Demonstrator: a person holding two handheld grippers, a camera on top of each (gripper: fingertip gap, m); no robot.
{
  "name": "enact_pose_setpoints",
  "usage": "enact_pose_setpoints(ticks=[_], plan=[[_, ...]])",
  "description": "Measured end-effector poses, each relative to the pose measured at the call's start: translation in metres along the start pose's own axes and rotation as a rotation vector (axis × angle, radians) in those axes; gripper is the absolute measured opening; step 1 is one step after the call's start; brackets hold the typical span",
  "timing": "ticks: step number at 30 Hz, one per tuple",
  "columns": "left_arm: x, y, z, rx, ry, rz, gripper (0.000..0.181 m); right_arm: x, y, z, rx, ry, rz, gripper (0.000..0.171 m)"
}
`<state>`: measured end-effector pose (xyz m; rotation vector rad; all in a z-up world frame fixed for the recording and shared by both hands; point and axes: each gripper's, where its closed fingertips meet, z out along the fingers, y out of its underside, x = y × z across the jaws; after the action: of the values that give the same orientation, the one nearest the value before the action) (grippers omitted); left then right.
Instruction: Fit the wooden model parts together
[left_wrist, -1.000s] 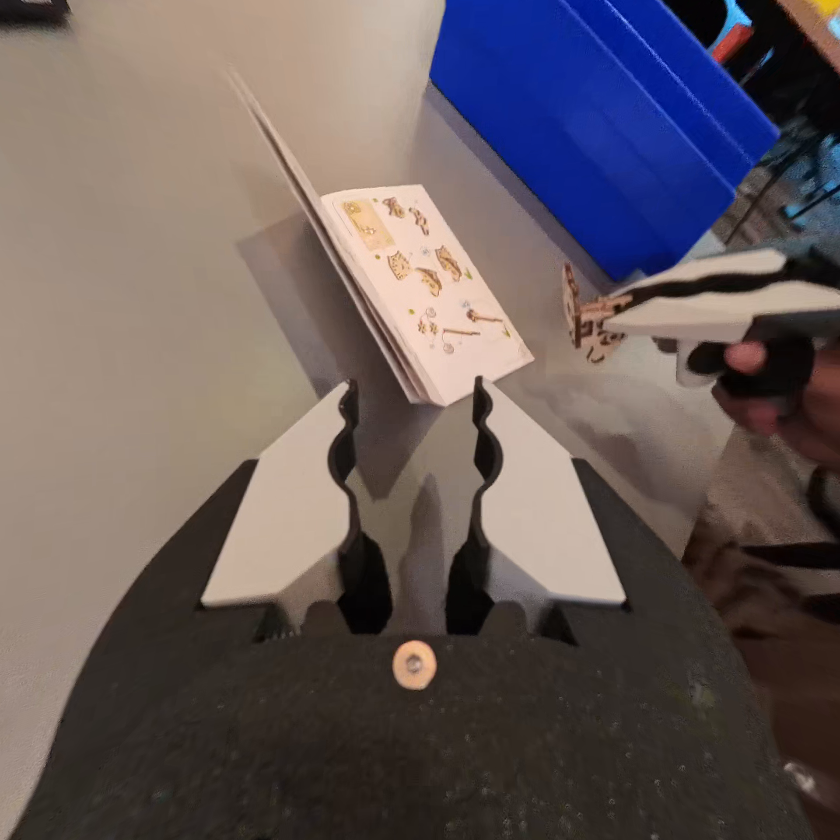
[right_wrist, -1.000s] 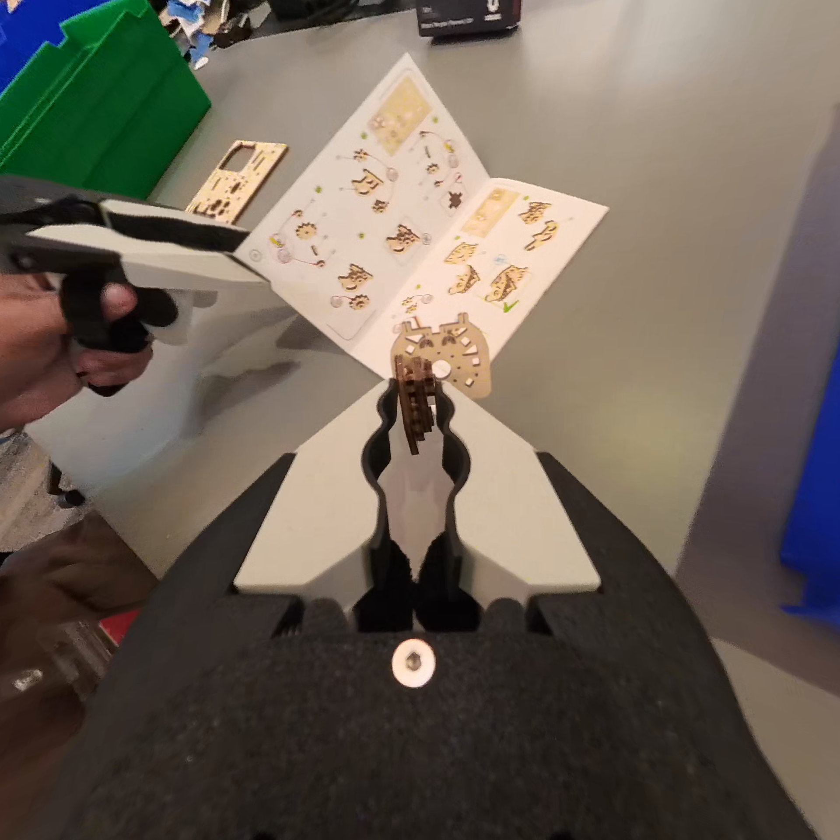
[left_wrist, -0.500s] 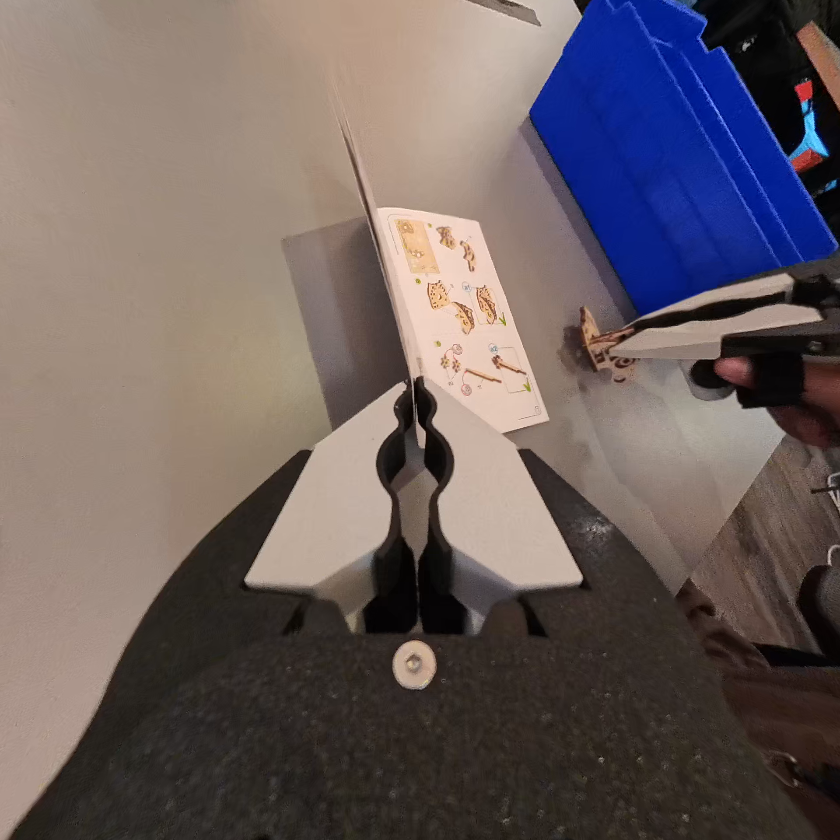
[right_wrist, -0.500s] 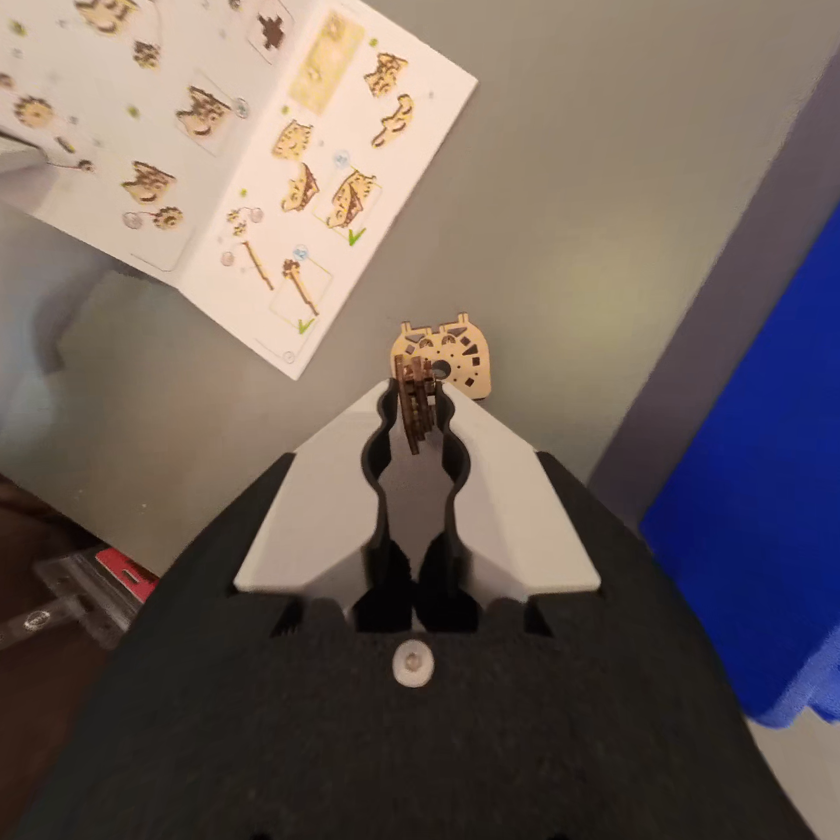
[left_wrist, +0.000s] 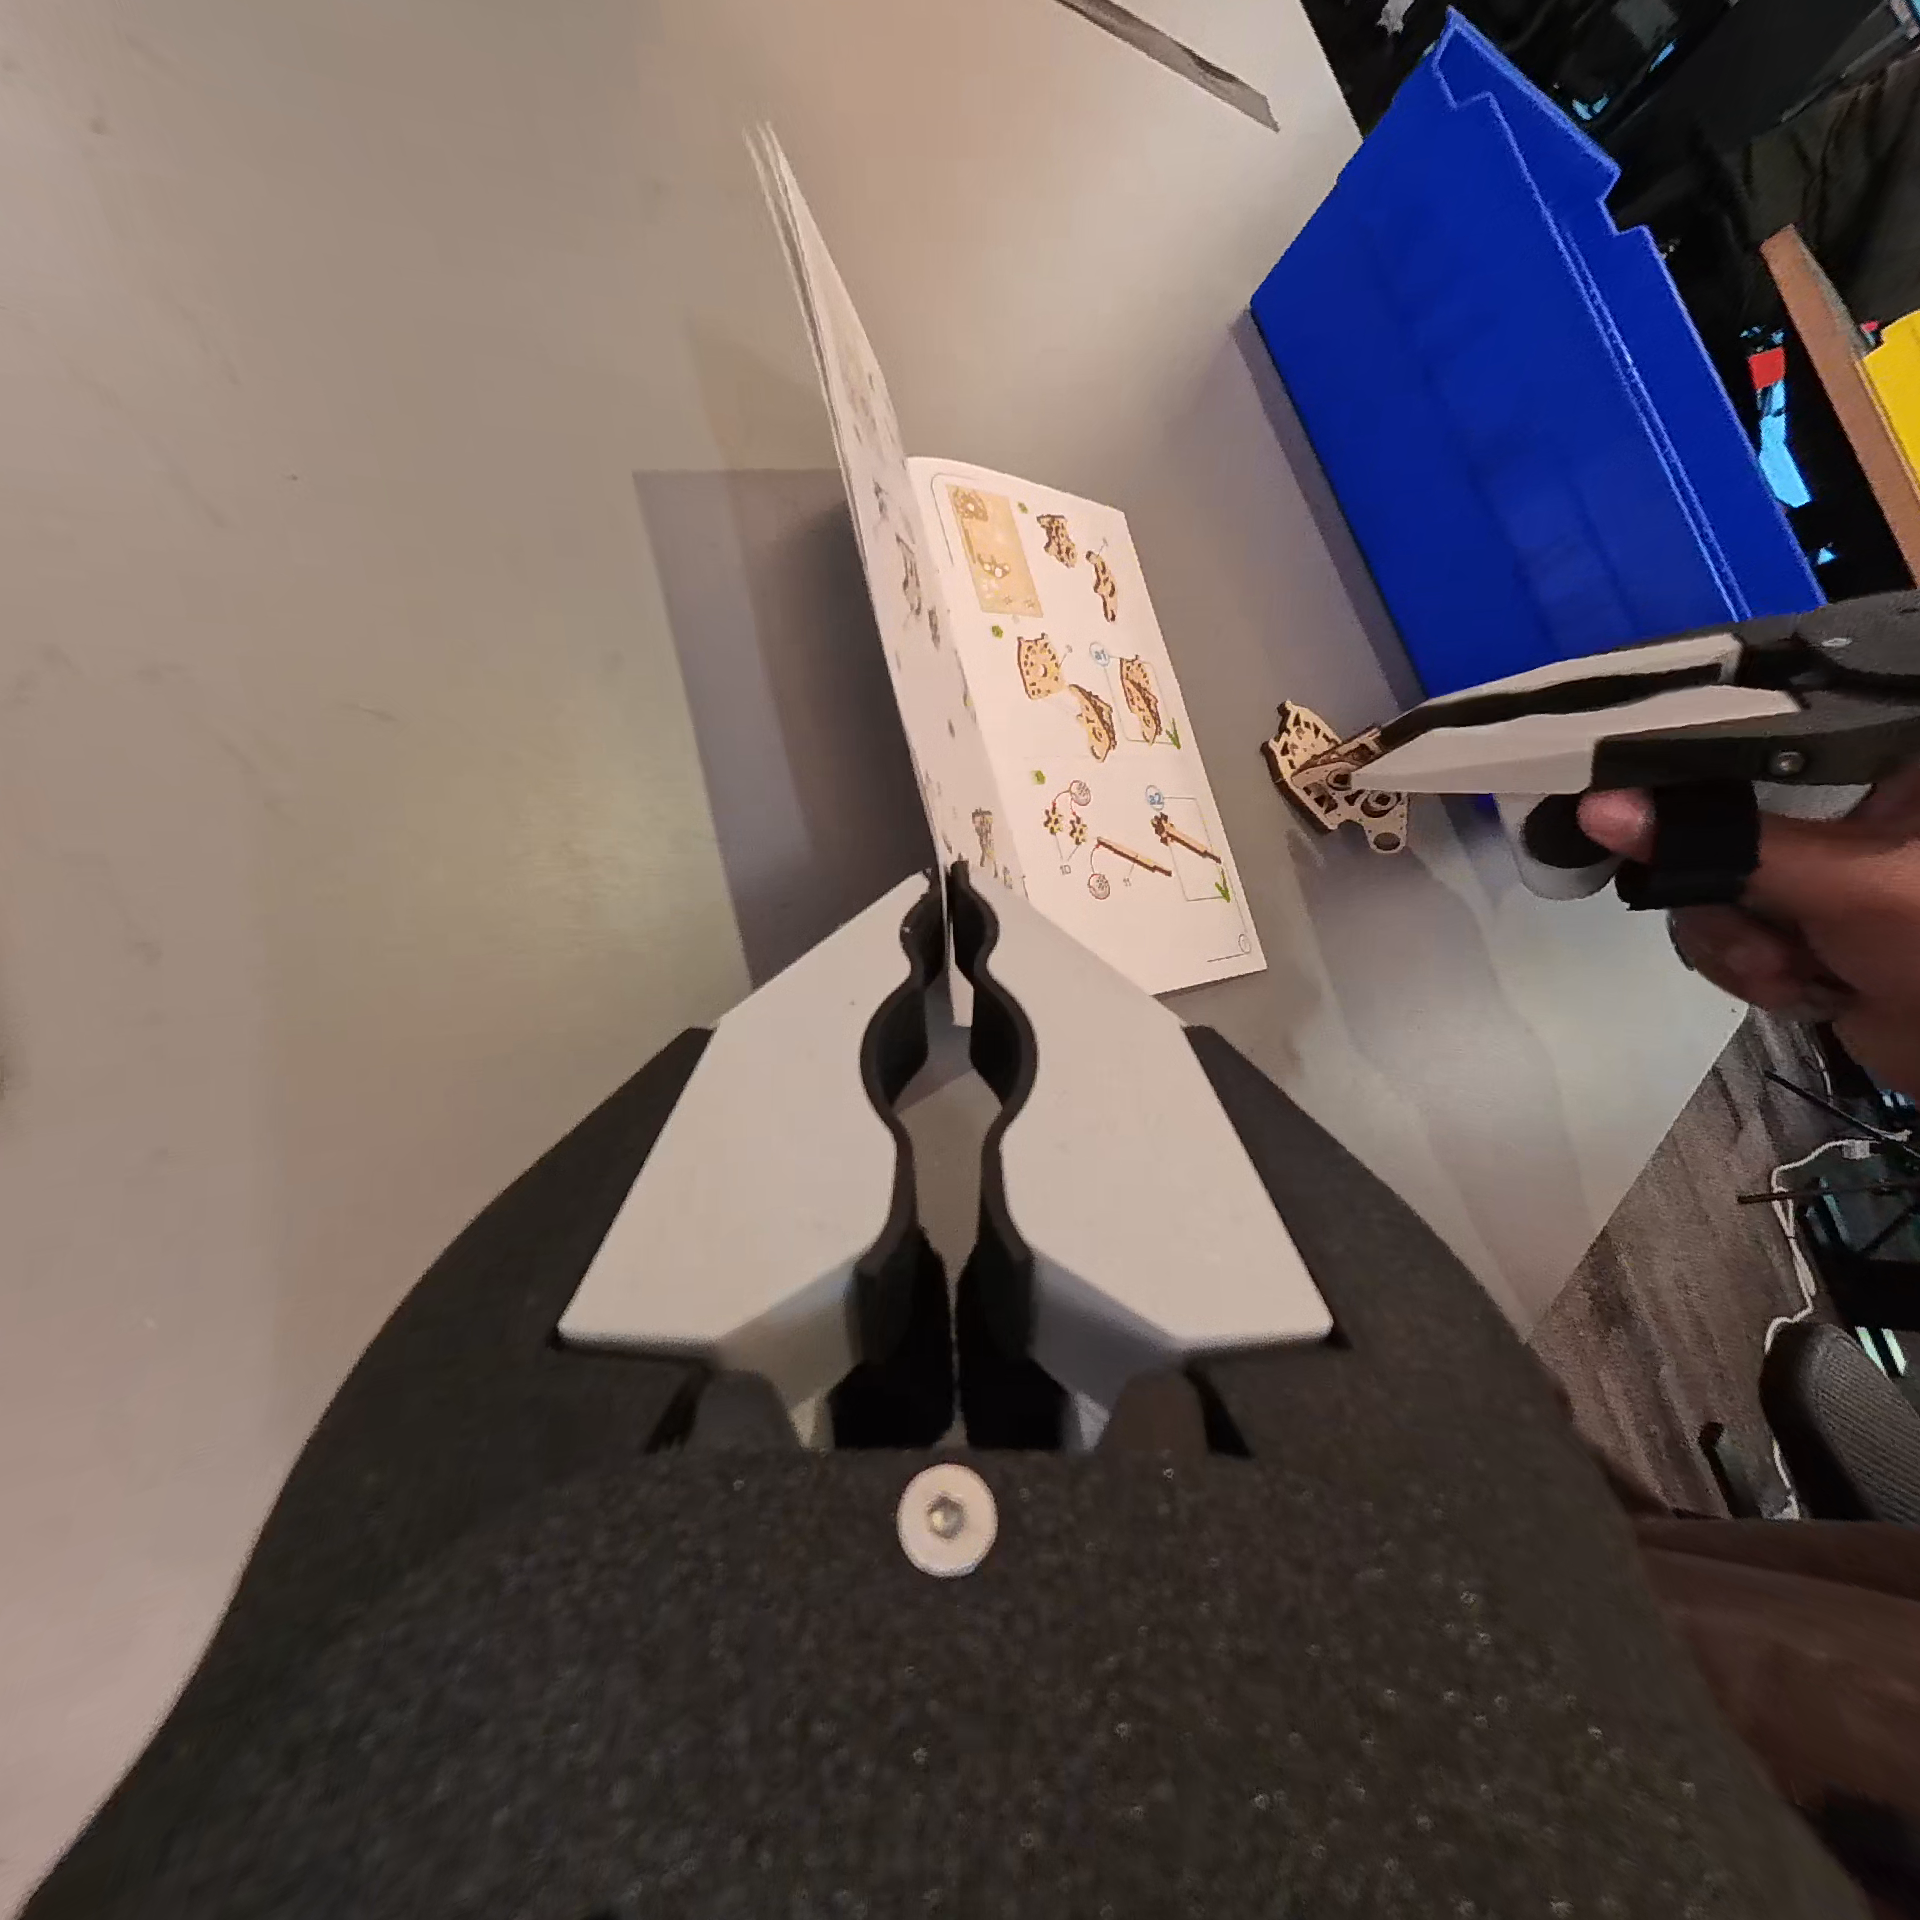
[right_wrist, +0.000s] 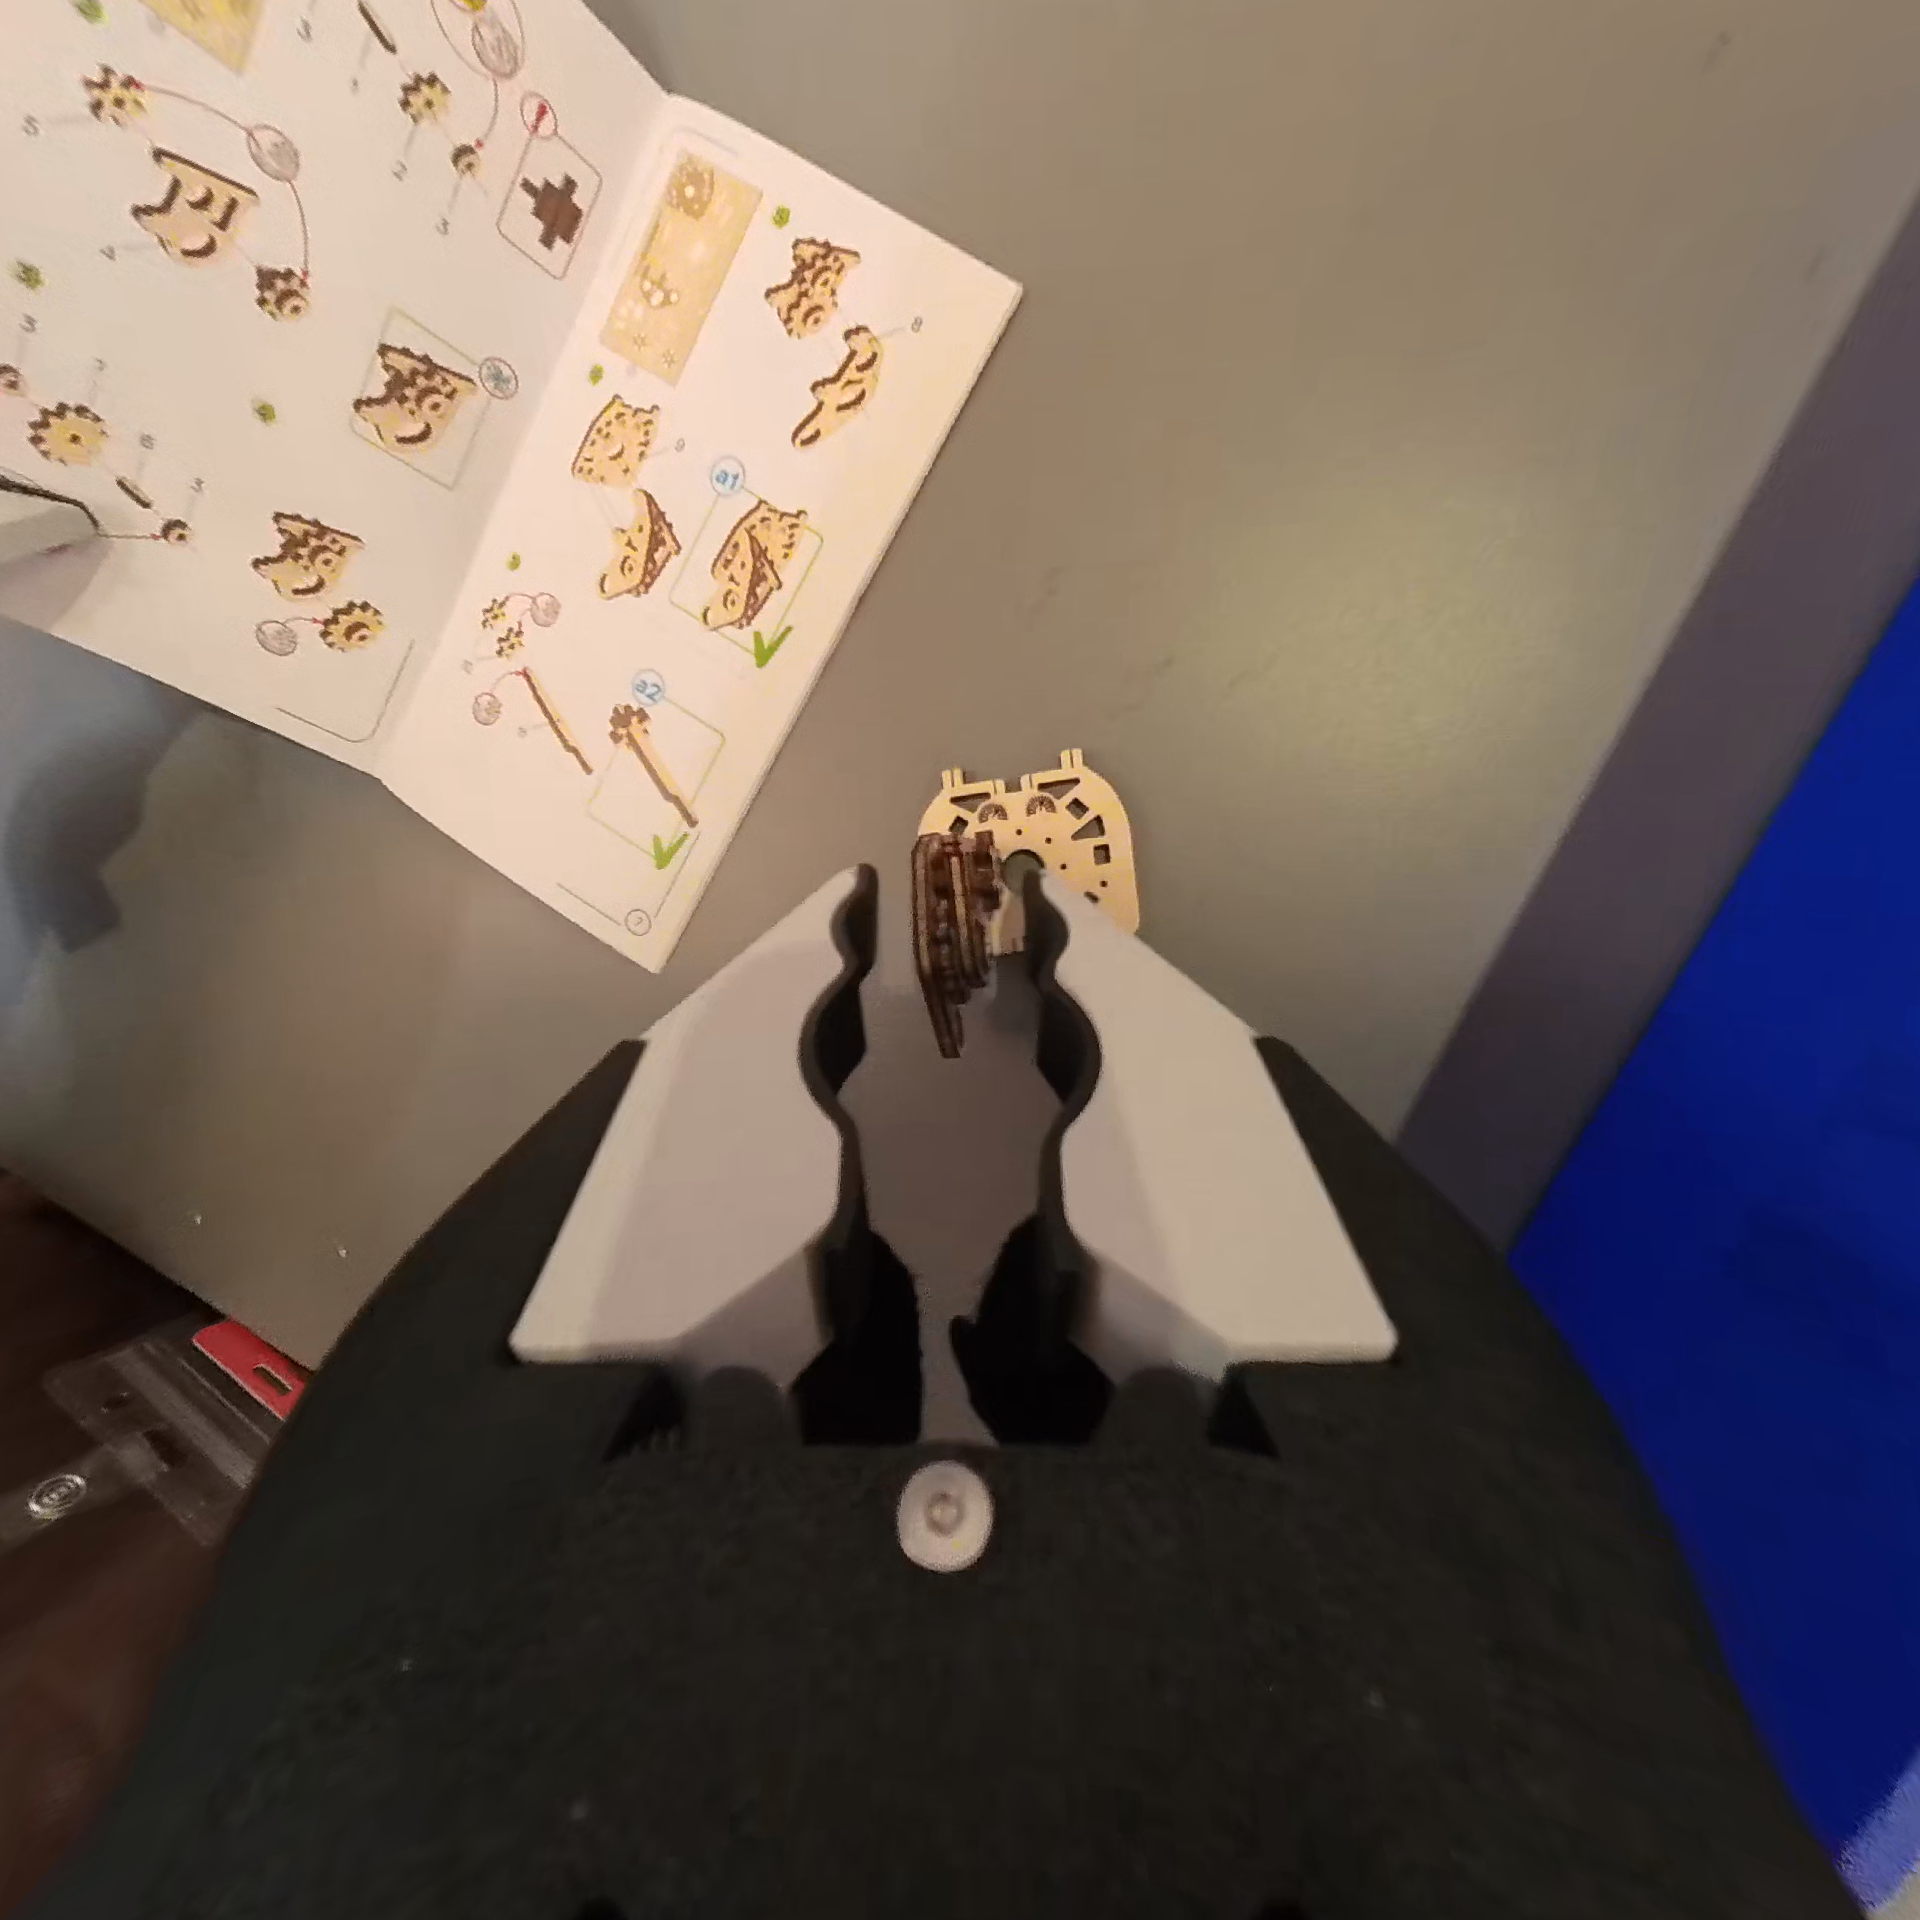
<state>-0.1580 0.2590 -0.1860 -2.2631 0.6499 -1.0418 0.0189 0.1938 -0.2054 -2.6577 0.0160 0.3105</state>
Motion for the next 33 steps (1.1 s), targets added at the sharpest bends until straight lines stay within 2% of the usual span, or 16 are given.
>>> enact_pose_setpoints(ticks=[5,9,11,13,16,19,23,29,31,33], plan=[[-0.003,0.001,-0.003,0.014,-0.016,0.011,0.0,-0.002,-0.008,-0.026,0.189,0.004,-0.037,0.031],[-0.002,0.007,-0.005,0.012,-0.017,-0.011,0.0,-0.033,-0.005,-0.045,0.453,-0.071,-0.164,0.028],[-0.001,0.011,-0.006,0.005,-0.011,-0.022,0.0,-0.056,0.003,-0.041,0.521,-0.13,-0.178,0.029],[0.001,0.017,-0.007,-0.01,0.007,-0.046,0.0,-0.075,0.017,-0.023,0.476,-0.164,-0.211,0.029],[0.005,0.028,-0.011,-0.041,0.031,-0.064,0.0,-0.087,0.024,0.003,0.406,-0.112,-0.316,0.026],[0.009,0.04,-0.019,-0.074,0.056,-0.075,0.0,-0.102,0.015,0.015,0.404,-0.137,-0.337,0.024],[0.011,0.054,-0.031,-0.091,0.075,-0.089,0.0,-0.103,0.025,0.03,0.311,-0.119,-0.351,0.024],[0.014,0.074,-0.039,-0.103,0.15,-0.037,0.0,-0.103,0.034,0.029,0.328,-0.075,-0.424,0.017],[0.02,0.073,-0.044,-0.113,0.213,-0.093,0.0,-0.105,0.036,0.028,0.327,-0.057,-0.445,0.017],[0.018,0.075,-0.045,-0.149,0.205,-0.054,0.0,-0.106,0.037,0.028,0.336,-0.035,-0.477,0.018]])
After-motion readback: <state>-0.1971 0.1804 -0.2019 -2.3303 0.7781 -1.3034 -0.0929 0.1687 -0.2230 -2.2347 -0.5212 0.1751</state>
